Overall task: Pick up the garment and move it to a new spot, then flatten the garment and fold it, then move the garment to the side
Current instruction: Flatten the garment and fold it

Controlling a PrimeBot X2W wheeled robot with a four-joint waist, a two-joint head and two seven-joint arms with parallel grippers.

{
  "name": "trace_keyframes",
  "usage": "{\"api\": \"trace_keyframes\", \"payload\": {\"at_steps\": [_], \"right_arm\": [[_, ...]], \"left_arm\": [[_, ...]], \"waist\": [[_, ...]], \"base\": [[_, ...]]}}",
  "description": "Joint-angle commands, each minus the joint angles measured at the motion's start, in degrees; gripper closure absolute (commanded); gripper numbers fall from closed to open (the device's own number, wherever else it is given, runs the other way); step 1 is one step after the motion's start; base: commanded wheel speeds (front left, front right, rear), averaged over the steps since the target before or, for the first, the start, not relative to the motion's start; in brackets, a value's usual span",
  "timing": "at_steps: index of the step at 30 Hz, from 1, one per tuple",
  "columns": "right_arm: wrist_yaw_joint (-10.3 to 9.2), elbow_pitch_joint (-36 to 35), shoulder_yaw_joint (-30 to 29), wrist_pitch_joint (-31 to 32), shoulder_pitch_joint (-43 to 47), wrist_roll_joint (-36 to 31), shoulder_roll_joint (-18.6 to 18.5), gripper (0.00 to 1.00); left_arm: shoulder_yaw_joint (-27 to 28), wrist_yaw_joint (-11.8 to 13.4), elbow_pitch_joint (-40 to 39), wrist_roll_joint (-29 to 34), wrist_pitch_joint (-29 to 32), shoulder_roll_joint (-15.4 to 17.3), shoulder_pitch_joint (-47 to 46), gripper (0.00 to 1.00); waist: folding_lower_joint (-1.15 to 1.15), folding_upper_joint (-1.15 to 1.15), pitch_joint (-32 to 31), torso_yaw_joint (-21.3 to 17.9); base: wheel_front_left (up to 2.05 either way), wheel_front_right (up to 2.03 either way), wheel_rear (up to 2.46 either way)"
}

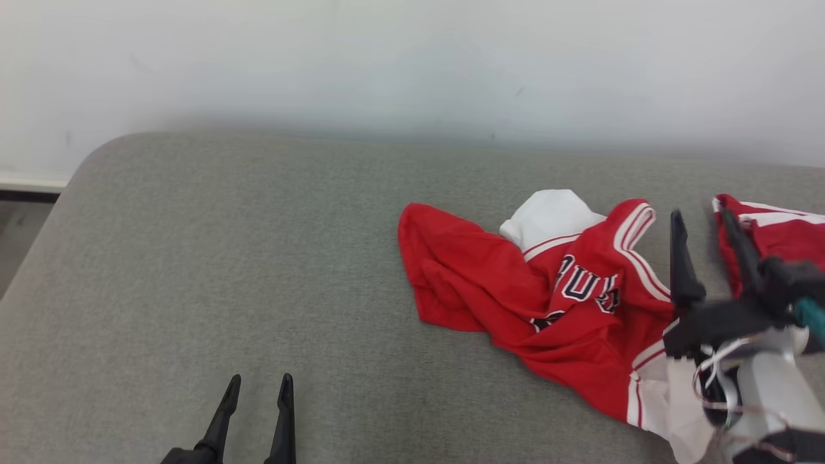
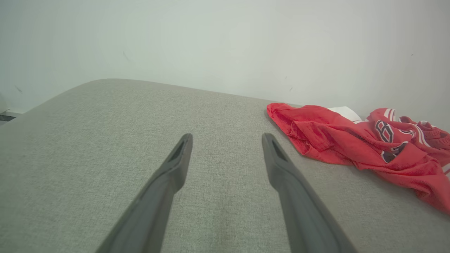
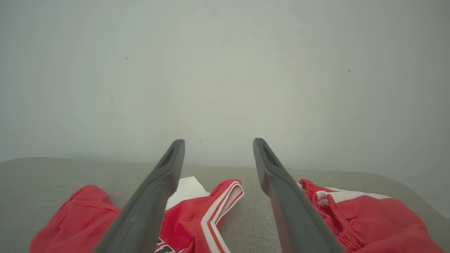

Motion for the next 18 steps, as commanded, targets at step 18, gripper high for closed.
{"api": "trace_keyframes", "payload": {"at_steps": [18], "right_arm": [[0.07,-27.96,0.74,-0.24,30.12,-1.0,10.06,0.0]], "left_arm": [[0.64,-0.85,1.03,2.75,-0.17,0.06,-3.17,0.0]], "waist": [[0.0,0.0,-0.23,-6.7]], "base": [[0.0,0.0,0.0]]}}
